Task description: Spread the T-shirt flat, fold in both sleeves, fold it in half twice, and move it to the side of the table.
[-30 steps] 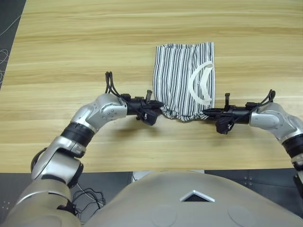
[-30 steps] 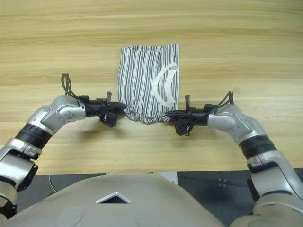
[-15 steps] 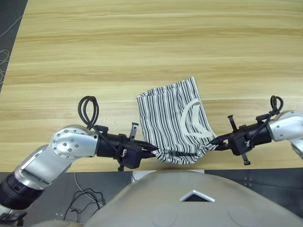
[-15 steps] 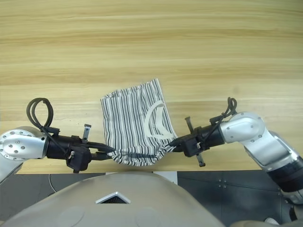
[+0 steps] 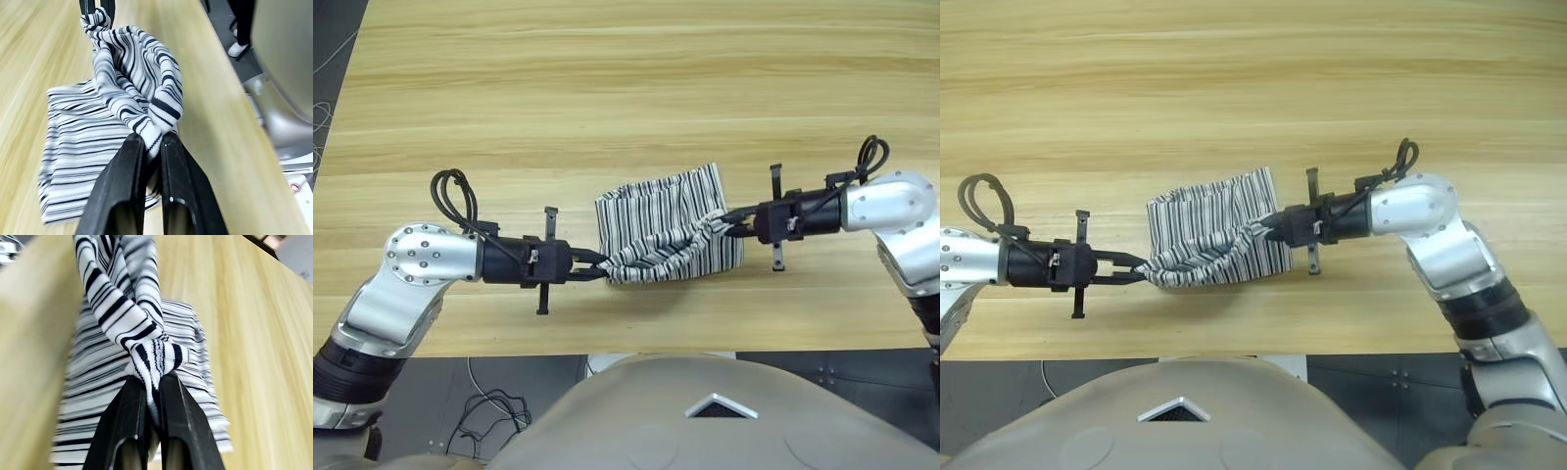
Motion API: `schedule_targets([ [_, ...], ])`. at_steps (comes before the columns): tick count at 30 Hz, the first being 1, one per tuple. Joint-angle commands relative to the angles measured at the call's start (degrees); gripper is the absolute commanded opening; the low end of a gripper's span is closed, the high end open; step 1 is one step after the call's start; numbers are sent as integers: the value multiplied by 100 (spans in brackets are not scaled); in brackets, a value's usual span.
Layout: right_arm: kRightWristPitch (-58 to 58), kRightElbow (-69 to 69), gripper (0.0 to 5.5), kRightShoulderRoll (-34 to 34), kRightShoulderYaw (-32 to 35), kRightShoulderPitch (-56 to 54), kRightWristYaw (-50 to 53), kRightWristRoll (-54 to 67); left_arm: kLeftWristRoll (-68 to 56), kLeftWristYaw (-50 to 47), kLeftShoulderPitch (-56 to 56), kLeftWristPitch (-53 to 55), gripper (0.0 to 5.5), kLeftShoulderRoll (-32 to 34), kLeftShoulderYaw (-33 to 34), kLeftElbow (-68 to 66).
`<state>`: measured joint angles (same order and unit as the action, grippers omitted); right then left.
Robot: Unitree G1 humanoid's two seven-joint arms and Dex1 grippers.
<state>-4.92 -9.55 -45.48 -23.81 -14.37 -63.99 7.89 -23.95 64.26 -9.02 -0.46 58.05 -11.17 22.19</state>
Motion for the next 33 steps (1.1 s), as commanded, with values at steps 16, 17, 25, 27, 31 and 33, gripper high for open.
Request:
schedule_targets([
  [16,-1060,2682,10,1261,16,-910,476,-1079,983,-183,1589,18,26,-1649,-64,-3016],
  [17,-1096,2764,10,1310,28,-920,469,-1064,1006,-137,1580,4,26,-1681,-80,-3119],
  [25,-1466,3569,152,1646,294,-1280,1112,-1316,1611,-654,2010,-534,123,-1883,134,-4345],
  [27,-1610,3761,157,1610,346,-1373,1245,-1434,1720,-883,2195,-723,123,-1908,293,-4722],
  [31,-1756,3910,157,1482,468,-1448,1260,-1458,1728,-1054,2358,-973,123,-1928,555,-5054],
  [33,-1795,3918,157,1439,513,-1435,1236,-1472,1733,-1090,2413,-1049,123,-1975,626,-5150],
])
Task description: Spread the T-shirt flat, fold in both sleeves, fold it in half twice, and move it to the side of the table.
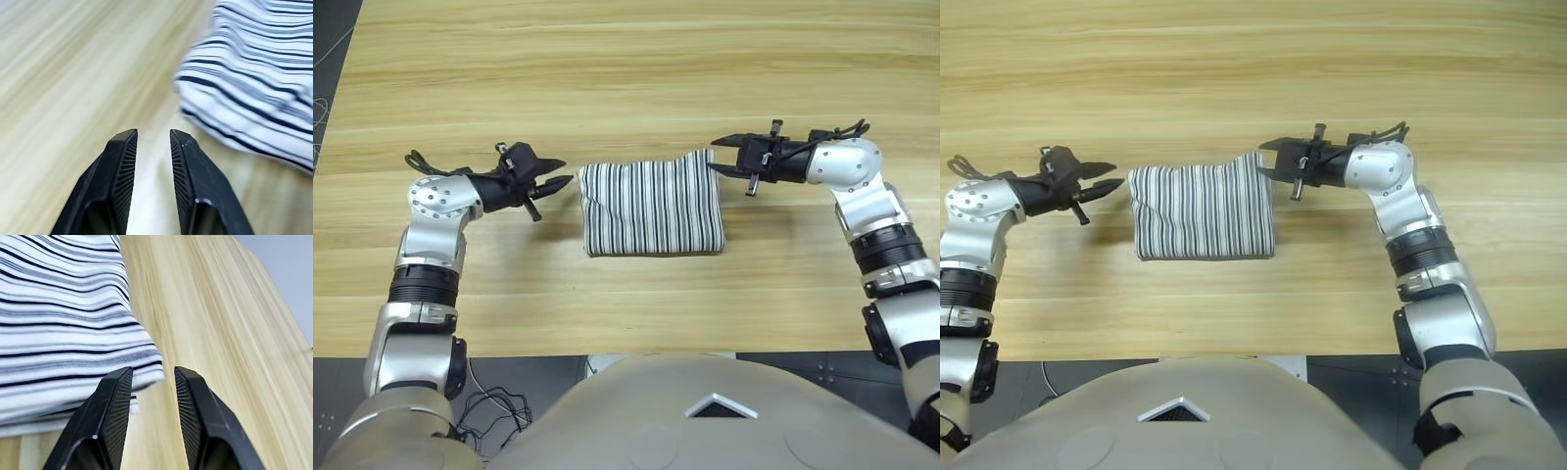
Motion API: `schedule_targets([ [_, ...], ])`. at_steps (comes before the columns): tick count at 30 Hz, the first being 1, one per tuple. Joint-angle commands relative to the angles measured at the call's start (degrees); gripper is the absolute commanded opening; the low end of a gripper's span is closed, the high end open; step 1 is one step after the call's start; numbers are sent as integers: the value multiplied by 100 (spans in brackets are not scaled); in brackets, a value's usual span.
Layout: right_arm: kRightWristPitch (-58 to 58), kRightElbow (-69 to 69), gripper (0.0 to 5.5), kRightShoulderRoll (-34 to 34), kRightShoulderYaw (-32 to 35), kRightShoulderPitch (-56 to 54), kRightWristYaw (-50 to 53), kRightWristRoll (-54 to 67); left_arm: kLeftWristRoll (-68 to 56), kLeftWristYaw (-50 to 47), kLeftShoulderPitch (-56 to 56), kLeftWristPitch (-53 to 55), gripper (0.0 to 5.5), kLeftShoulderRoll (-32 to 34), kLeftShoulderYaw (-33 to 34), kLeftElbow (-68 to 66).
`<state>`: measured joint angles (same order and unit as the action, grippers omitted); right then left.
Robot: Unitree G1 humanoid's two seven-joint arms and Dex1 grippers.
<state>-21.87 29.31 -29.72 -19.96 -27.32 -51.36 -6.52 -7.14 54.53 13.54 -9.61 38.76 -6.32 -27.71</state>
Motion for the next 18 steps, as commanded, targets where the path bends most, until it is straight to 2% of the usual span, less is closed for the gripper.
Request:
schedule_targets([
  [1,-100,-15,157,-170,156,-113,-46,-31,75,-132,175,-173,123,-59,157,-200],
  [6,22,-830,157,-187,313,142,-152,279,64,-135,147,-325,123,-95,250,-280],
  [9,232,-1716,157,282,313,405,-115,893,34,-193,87,-397,123,-108,376,-301],
  [11,313,-1895,157,708,88,562,-36,1020,168,-401,47,-672,123,-117,433,-377],
  [13,288,-1399,157,1353,-321,638,126,809,157,-647,10,-870,123,-166,592,-373],
  [15,233,-293,157,2009,-743,542,551,292,134,-884,-77,-1054,123,-223,716,-278],
  [18,490,1440,157,2628,-1027,116,1811,-581,189,-1121,-236,-1279,123,-440,688,-163],
])
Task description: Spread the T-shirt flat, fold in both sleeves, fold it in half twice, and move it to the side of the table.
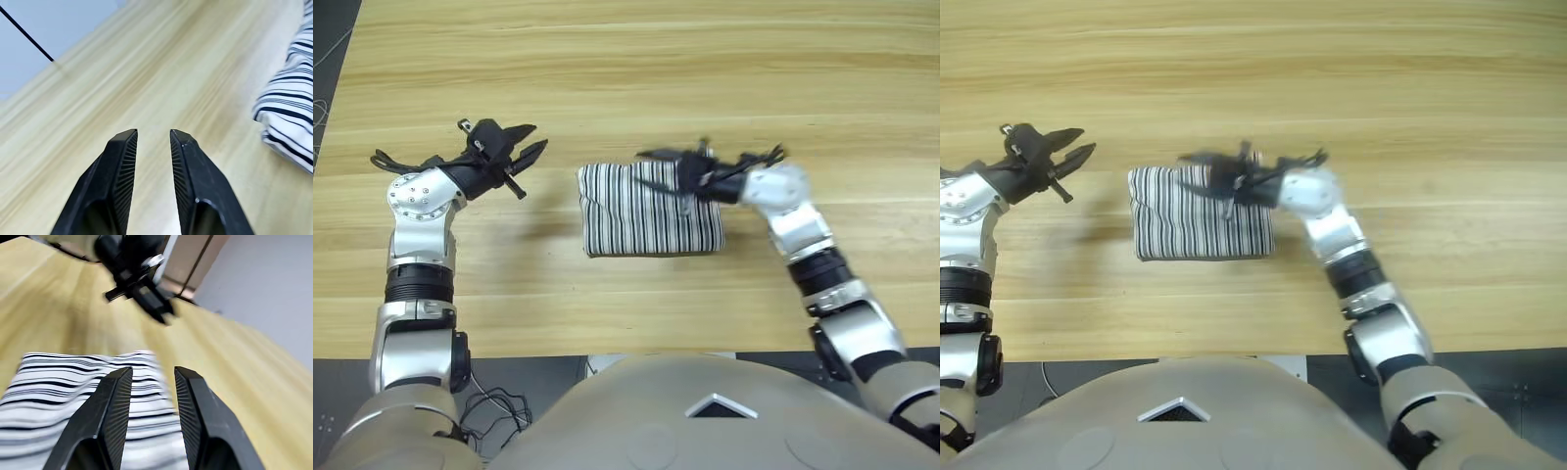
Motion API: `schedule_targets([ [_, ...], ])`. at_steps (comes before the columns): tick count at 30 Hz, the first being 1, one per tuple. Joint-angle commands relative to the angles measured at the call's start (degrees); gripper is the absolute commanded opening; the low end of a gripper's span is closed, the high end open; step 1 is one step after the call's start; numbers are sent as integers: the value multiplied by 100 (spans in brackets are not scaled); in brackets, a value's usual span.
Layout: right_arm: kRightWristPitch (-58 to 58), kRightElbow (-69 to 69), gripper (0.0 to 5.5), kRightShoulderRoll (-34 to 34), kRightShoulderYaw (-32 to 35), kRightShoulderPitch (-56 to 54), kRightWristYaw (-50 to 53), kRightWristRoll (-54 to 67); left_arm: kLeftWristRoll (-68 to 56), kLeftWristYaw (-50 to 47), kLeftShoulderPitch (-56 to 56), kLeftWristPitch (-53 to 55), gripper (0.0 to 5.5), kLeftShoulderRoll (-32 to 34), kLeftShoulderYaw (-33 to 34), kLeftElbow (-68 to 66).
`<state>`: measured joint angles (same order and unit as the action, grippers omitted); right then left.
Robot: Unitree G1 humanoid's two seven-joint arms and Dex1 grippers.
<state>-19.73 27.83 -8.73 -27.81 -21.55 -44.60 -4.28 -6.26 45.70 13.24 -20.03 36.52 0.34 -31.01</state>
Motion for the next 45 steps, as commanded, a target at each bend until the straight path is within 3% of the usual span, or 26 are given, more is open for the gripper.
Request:
schedule_targets([
  [1,465,2114,157,654,-278,-632,1440,-997,98,-276,-331,-288,123,-280,-6,245],
  [4,654,3151,157,617,-438,-1014,1986,-1456,85,-345,-555,-320,123,-391,-56,463],
  [8,811,3745,157,-786,-221,-1368,2300,-1717,-77,-713,-499,-240,123,-747,107,674],
  [12,785,4081,157,-2337,327,-1481,2447,-1527,-252,-1753,-156,-167,123,-1770,262,422],
  [15,922,4285,157,-3068,477,-1399,2762,-1632,8,-2464,177,-314,123,-2364,184,-88],
  [18,1018,4237,157,-3333,477,-1434,3538,-1916,-92,-3147,552,-290,123,-2663,518,-498],
  [20,855,3933,157,-3128,751,-1570,4414,-1851,-133,-3572,675,-294,123,-2726,757,-614],
  [23,-57,2580,157,-2568,1225,-1543,7048,-2094,-173,-4039,785,-465,123,-2882,991,-726],
  [25,-164,1242,157,-2220,1125,-1084,8133,-2738,-79,-4241,767,-532,123,-2983,985,-692],
  [27,47,61,157,-1746,622,-521,8506,-3504,62,-4383,665,-525,123,-3045,909,-560],
  [29,-143,90,157,-1091,-185,-28,7906,-3679,-193,-4090,512,6,123,-3273,791,-453],
  [30,-288,678,157,-628,-305,257,7075,-3147,-141,-3971,342,-63,123,-3363,666,-424],
  [32,-392,1400,157,-31,43,763,5651,-1751,283,-3856,-18,-337,123,-3336,303,-459],
  [38,-1124,1507,157,-21,617,973,4999,-1019,1043,-3965,-214,-782,123,-3238,-199,-500],
  [45,-1435,1688,157,-138,626,958,5153,-1550,1635,-4339,-159,-1035,123,-3237,-533,-610],
])
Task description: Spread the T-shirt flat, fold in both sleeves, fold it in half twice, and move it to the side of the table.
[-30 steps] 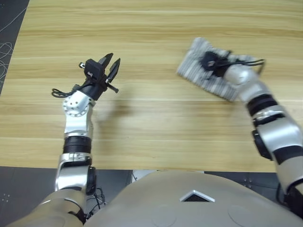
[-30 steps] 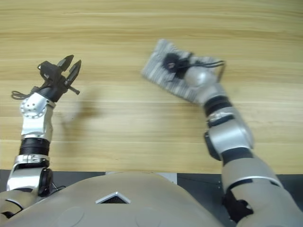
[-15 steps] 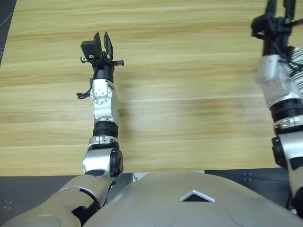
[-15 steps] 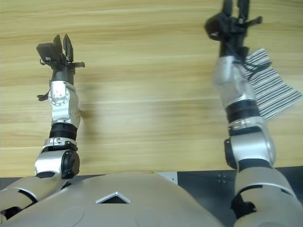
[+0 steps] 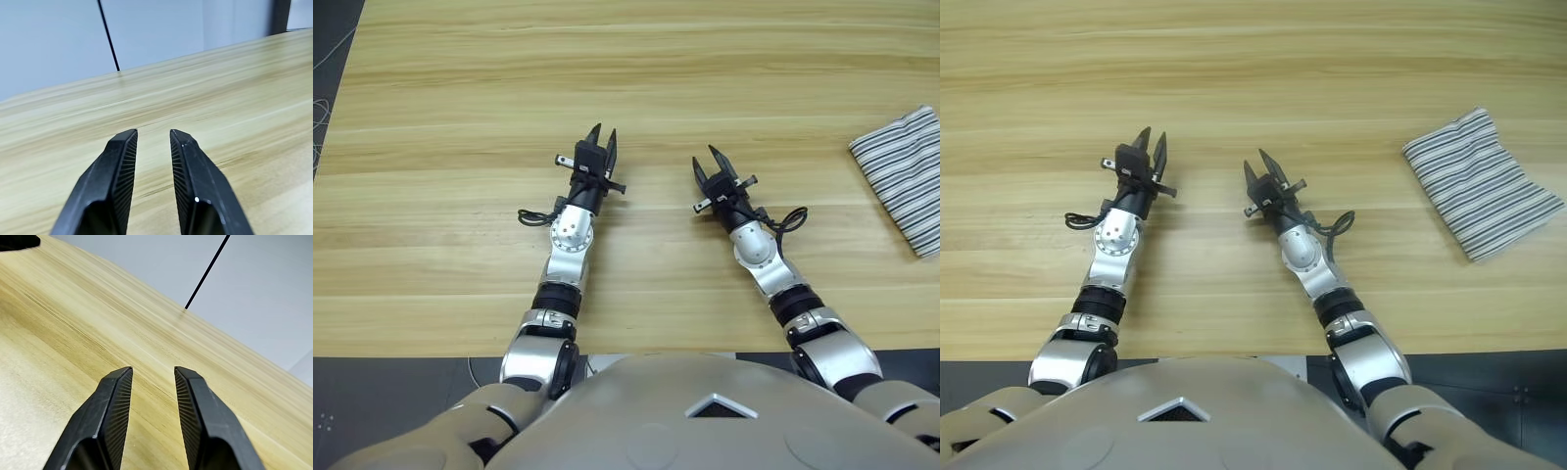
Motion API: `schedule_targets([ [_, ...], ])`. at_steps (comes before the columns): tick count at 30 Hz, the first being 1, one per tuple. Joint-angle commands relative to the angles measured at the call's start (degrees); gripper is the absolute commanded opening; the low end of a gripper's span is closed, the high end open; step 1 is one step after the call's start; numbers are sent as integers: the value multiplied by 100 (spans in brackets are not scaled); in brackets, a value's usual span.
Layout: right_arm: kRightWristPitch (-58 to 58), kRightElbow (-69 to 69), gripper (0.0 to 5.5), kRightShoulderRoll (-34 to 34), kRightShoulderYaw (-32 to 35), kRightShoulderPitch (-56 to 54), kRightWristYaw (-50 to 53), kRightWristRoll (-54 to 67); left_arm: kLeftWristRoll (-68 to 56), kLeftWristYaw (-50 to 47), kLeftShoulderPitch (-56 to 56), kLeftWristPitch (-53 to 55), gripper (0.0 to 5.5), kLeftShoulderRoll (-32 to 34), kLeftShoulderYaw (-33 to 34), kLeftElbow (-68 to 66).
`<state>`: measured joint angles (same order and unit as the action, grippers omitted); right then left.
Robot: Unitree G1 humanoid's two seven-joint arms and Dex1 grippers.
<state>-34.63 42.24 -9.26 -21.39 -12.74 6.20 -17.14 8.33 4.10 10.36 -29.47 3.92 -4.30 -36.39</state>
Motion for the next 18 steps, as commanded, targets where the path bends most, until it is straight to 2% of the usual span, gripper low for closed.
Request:
schedule_targets([
  [1,31,278,157,-94,-5,74,89,-312,194,-195,148,-95,123,5,-87,-85],
  [7,-109,312,160,-104,135,157,-24,-280,149,-133,190,-43,185,-100,-178,-116],
  [18,-40,343,160,-88,207,158,-130,-355,220,-283,298,85,343,-83,-185,-167],
])
